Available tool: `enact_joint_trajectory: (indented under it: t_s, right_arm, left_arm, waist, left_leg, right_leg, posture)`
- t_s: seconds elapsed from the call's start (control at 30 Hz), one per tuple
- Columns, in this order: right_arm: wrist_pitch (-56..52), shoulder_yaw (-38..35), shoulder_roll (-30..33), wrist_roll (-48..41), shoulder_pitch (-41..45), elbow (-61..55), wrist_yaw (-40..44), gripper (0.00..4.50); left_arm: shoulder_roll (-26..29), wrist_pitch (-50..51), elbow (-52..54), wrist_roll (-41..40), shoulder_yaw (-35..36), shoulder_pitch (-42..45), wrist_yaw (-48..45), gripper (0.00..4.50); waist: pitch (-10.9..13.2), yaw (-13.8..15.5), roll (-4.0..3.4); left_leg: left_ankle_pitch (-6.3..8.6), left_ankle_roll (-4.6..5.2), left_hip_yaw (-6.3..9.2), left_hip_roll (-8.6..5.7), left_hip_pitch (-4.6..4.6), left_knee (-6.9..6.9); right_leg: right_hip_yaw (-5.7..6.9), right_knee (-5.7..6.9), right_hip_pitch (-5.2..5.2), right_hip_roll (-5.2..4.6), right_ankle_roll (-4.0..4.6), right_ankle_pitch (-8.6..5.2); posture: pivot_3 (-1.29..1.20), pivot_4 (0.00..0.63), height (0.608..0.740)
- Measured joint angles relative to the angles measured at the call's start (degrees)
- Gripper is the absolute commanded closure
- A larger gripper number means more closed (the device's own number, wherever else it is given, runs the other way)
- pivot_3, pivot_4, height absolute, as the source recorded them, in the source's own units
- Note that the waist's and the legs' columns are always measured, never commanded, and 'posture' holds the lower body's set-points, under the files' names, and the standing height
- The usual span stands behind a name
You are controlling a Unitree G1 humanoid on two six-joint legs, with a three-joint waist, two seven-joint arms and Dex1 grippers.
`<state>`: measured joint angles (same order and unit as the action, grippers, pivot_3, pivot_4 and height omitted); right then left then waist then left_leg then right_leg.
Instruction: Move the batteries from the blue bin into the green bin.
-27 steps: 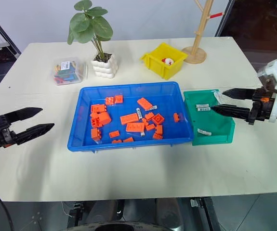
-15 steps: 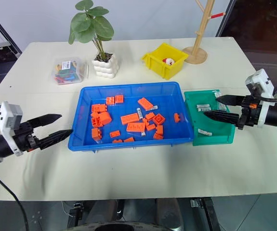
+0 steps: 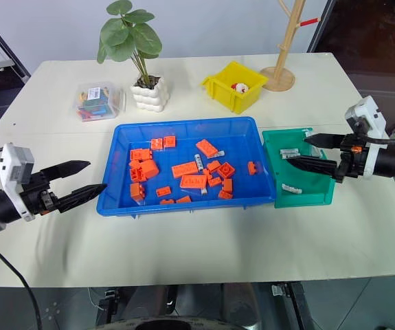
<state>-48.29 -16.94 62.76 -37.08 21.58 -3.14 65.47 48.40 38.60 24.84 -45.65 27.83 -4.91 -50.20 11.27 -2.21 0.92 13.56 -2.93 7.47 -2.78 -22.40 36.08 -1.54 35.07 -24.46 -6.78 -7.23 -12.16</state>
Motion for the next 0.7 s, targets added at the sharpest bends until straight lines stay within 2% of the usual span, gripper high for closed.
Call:
enact_joint_trajectory:
  t_s: [0.4, 0.47, 0.6, 0.7]
  right_arm:
    - [0.81, 2.55, -1.45, 1.09, 3.45, 1.45, -1.66, 0.01]
    - [0.91, 3.76, -3.65, 1.54, 7.23, 2.56, -3.16, 0.01]
    - [3.09, 8.84, -10.93, 4.53, 20.11, 5.84, -7.44, 0.01]
    - [6.51, 13.74, -15.93, 8.00, 24.69, 7.57, -9.08, 0.01]
  left_arm:
    - [0.00, 0.02, 0.08, -0.04, 0.02, -0.05, 0.30, 0.00]
    - [0.00, -0.07, 0.03, 0.06, 0.08, 0.07, 0.45, 0.00]
    - [-0.42, -1.40, -0.74, 1.25, -0.23, 3.09, 1.80, 0.00]
    - [-0.96, -1.78, -1.96, 1.25, -0.14, 5.49, 3.11, 0.00]
  waist:
    - [0.00, -0.15, 0.00]
    - [0.00, -0.45, 0.00]
    - [0.01, -0.37, -0.02]
    - [-0.02, -0.13, 0.04]
  left_leg:
    - [0.00, 0.00, 0.00, 0.00, 0.01, 0.01]
    - [0.00, 0.00, -0.05, 0.03, 0.04, 0.02]
    - [0.00, 0.00, -0.07, 0.17, 0.07, -0.01]
    - [0.00, 0.00, -0.04, 0.19, 0.01, -0.05]
  right_leg:
    - [0.00, 0.01, 0.00, 0.00, 0.00, 0.00]
    - [-0.01, 0.02, 0.00, 0.01, 0.01, 0.02]
    - [0.00, 0.02, -0.02, 0.16, 0.07, 0.06]
    - [0.03, 0.00, -0.03, 0.19, -0.03, 0.11]
  posture:
    - [0.00, 0.150, 0.740]
    - [0.00, 0.150, 0.740]
    - [0.00, 0.150, 0.740]
    - [0.00, 0.150, 0.740]
